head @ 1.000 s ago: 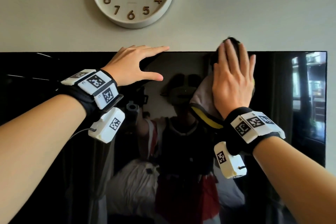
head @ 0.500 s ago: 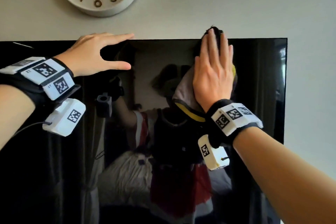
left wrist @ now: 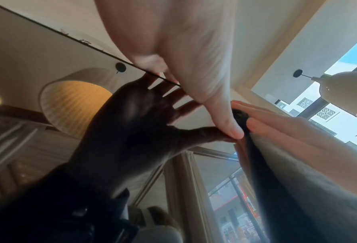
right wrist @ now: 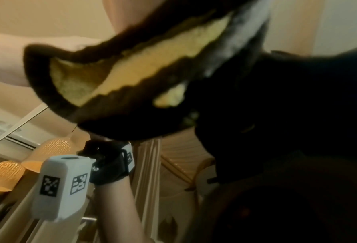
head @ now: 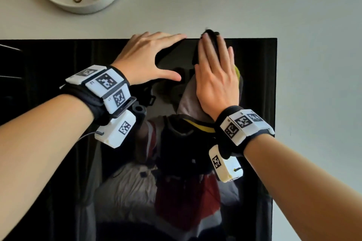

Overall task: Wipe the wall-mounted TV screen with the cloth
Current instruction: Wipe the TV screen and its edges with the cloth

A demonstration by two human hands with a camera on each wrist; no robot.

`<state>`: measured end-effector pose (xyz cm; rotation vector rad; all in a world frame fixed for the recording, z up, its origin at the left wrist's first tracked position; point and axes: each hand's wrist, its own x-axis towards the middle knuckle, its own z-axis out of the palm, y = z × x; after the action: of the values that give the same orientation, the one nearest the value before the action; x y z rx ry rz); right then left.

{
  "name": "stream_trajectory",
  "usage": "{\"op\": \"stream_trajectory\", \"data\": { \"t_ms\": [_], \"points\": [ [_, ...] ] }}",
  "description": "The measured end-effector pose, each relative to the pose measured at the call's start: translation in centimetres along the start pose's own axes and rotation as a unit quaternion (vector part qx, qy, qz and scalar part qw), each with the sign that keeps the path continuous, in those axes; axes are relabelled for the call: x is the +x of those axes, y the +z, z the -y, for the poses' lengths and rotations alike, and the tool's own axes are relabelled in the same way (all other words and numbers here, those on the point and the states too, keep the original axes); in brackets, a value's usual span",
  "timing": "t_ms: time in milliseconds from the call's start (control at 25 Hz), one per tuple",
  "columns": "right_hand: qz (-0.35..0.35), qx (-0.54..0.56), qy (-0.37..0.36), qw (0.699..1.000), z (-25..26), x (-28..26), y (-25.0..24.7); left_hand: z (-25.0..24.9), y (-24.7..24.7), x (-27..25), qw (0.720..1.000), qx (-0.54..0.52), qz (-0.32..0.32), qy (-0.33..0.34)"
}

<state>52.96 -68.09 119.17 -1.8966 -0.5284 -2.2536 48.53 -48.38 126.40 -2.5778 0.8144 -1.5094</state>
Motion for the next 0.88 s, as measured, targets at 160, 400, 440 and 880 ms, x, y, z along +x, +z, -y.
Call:
{"op": "stream_trajectory", "data": {
  "t_ms": [160,400,440,880],
  "points": [
    [-0.013,-0.034,0.082,0.996,-5.0,-0.2,-1.3,0.1,0.1,-0.1,1.000,0.005,-0.006,-0.010],
    [-0.019,-0.018,0.040,0.999,-2.3,-0.6,-0.6,-0.1,0.0,-0.1,1.000,0.005,0.004,-0.014],
    [-0.014,-0.020,0.022,0.999,-2.3,-0.8,-0.5,-0.1,0.0,-0.1,1.000,0.006,0.003,-0.012],
    [-0.012,-0.048,0.083,0.995,-4.4,-1.5,-1.0,0.1,0.2,-0.4,1.000,0.004,-0.007,0.010]
  ]
}}
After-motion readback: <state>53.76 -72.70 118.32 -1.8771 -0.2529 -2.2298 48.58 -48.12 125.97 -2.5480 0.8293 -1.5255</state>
